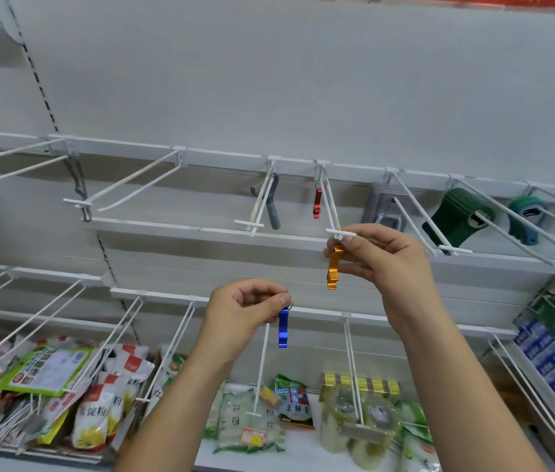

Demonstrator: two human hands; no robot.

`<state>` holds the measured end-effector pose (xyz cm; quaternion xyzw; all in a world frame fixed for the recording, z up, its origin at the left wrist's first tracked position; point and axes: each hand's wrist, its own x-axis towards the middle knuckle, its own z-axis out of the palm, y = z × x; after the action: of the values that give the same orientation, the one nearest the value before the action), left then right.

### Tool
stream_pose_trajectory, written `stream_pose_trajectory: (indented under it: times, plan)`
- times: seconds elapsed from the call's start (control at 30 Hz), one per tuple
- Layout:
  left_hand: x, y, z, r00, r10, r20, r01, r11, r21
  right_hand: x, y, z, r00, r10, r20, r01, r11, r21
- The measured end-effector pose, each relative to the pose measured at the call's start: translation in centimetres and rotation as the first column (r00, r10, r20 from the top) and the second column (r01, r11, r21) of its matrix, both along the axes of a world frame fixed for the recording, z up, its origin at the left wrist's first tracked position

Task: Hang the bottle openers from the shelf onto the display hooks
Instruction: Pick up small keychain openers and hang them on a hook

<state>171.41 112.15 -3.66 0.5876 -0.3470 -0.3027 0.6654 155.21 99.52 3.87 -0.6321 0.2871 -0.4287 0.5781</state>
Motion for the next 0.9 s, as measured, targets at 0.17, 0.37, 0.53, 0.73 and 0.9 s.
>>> stream_pose_trajectory:
  times: [0.17,0.37,0.53,0.73,0.9]
  plan:
    - [0.3,-0.3,0.0,1.0,-0.009,0.019,0.009,1.0,0.005,0.4,-0.4,-0.4,0.999,-0.033,-0.012,0.033,0.999,-0.016]
    - [1.0,-0.7,-0.3,1.0,0.021,-0.011,-0.021,1.0,-0.003,2.1,-2.0,-0.6,0.991,-0.132,-0.024,0.131,0.991,-0.023]
    - [1.9,-1.3,-0.4,1.0,0.007,0.006,-0.007,1.0,0.01,3.9,-4.3,-0.4,0.989,-0.145,-0.04,0.145,0.989,-0.001]
    - [2.7,-2.2,-0.3,1.0,-0.001,0.015,0.001,1.0,0.011,6.5,-7.1,-0.4,0.982,-0.184,-0.034,0.185,0.982,0.023]
    - [3.4,-2.9,-0.5,1.0,0.013,-0.015,-0.013,1.0,0.005,8.6,-9.9,-0.4,0.972,-0.229,-0.06,0.229,0.973,0.0]
